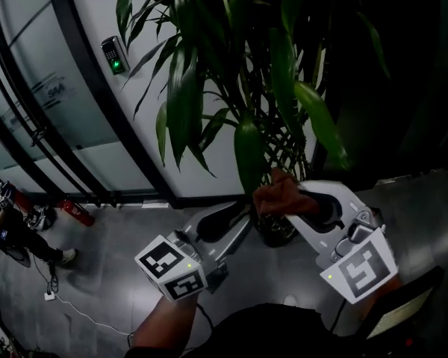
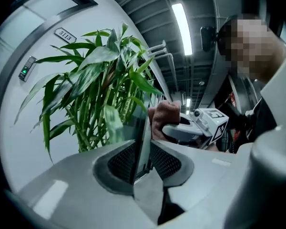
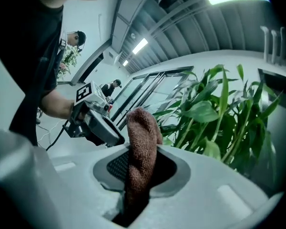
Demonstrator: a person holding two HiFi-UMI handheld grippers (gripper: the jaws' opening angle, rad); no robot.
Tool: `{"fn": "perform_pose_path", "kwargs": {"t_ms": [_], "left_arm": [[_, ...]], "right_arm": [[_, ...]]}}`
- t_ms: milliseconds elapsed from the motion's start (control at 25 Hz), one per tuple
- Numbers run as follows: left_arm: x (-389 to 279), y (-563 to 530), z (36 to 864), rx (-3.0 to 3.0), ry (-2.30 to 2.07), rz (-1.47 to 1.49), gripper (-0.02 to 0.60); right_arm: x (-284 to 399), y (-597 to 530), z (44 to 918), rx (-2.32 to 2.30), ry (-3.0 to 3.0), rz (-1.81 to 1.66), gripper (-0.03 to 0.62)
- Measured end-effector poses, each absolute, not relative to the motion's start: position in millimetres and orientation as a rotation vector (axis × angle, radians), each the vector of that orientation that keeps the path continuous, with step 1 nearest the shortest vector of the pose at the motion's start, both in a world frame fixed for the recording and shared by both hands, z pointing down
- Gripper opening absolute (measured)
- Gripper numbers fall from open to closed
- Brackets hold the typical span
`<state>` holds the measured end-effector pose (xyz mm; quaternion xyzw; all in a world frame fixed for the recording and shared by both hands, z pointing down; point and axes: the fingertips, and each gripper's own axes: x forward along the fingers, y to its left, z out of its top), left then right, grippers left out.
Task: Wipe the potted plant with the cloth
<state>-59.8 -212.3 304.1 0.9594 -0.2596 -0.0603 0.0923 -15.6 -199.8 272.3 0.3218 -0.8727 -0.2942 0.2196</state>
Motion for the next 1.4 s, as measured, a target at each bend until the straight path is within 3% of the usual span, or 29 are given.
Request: {"fn": "perform_pose_path", "kwargs": {"t_ms": [440, 720, 840, 1000, 1400], "left_arm": [[-27.4, -243.4, 186.0, 2.905, -0.771, -0.356, 0.149], [-4.6, -255.9, 160.6, 2.867, -0.748, -0.372, 0.215], [1.3, -264.2, 161.0, 2.858, -0.803, -0.354, 0.213], [4.4, -273.2, 173.5, 2.829, -0.869, -0.32, 0.02], [1.0, -280.5, 189.1, 2.72, -0.876, -0.416, 0.018]], "right_arm": [[95.5, -226.3, 164.7, 1.243, -2.42, -0.829, 0.063], [80.8, -267.1, 130.8, 1.178, -2.362, -0.98, 0.063], [69.2, -265.8, 105.0, 1.131, -2.396, -1.062, 0.063], [57.2, -275.2, 89.9, 1.082, -2.353, -1.094, 0.063], [13.9, -360.1, 88.8, 1.073, -2.285, -1.108, 0.063]]}}
